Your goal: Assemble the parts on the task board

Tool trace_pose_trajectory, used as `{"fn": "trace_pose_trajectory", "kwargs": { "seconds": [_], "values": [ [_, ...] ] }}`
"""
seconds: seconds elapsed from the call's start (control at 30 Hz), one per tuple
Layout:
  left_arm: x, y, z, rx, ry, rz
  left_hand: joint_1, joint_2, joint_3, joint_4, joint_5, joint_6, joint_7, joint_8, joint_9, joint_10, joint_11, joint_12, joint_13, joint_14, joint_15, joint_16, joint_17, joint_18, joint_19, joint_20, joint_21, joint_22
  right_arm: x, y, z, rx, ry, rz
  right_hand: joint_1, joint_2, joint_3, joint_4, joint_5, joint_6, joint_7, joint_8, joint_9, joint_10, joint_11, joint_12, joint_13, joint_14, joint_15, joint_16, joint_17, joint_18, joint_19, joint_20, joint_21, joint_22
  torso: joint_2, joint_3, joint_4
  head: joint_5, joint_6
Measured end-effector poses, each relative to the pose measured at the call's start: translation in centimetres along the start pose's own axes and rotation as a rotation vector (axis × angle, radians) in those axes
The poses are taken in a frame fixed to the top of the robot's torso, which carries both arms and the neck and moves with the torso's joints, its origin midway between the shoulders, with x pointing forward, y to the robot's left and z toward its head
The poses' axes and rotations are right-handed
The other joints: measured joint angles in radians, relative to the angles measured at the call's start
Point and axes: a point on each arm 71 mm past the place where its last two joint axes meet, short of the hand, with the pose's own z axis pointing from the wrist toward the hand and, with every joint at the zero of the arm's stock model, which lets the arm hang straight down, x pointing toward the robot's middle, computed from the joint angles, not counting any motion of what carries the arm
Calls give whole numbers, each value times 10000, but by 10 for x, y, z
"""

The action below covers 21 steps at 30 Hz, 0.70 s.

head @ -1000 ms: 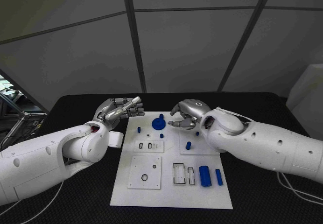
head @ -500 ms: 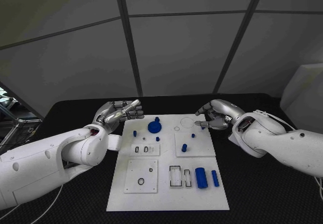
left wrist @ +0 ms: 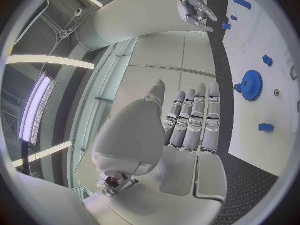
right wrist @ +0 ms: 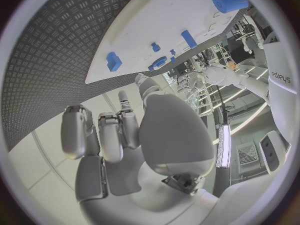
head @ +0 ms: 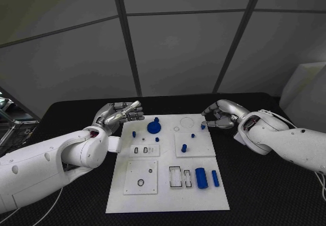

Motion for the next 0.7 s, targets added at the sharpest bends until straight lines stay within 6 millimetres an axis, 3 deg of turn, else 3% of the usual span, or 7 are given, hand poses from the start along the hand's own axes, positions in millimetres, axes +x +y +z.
{"fn": "trace_pose_trajectory", "kwargs": {
  "seconds": [0.2,0.7],
  "values": [
    [1,1,1,-6,31,-18,0,0,28,-28,0,0,0,0,0,0,0,0,0,0,0,0,6,1,0,0,0,1,4,-7,5,97,250,-37,314,77,-7,-242,-560,0,0,-40,0,-36,-36,-37,0,0,0,0,0,1,0,0,-14,0,-1,-21,20,9,-24],
    [0,1,1,-7,16,-12,0,0,28,-27,0,0,0,0,0,0,0,0,0,0,0,0,5,0,0,0,0,1,9,-14,7,185,810,-162,393,78,-35,-269,-643,0,0,-40,1,-35,-36,-37,0,0,0,0,-1,1,1,0,-14,0,-14,-32,0,13,-80]
  ]
}}
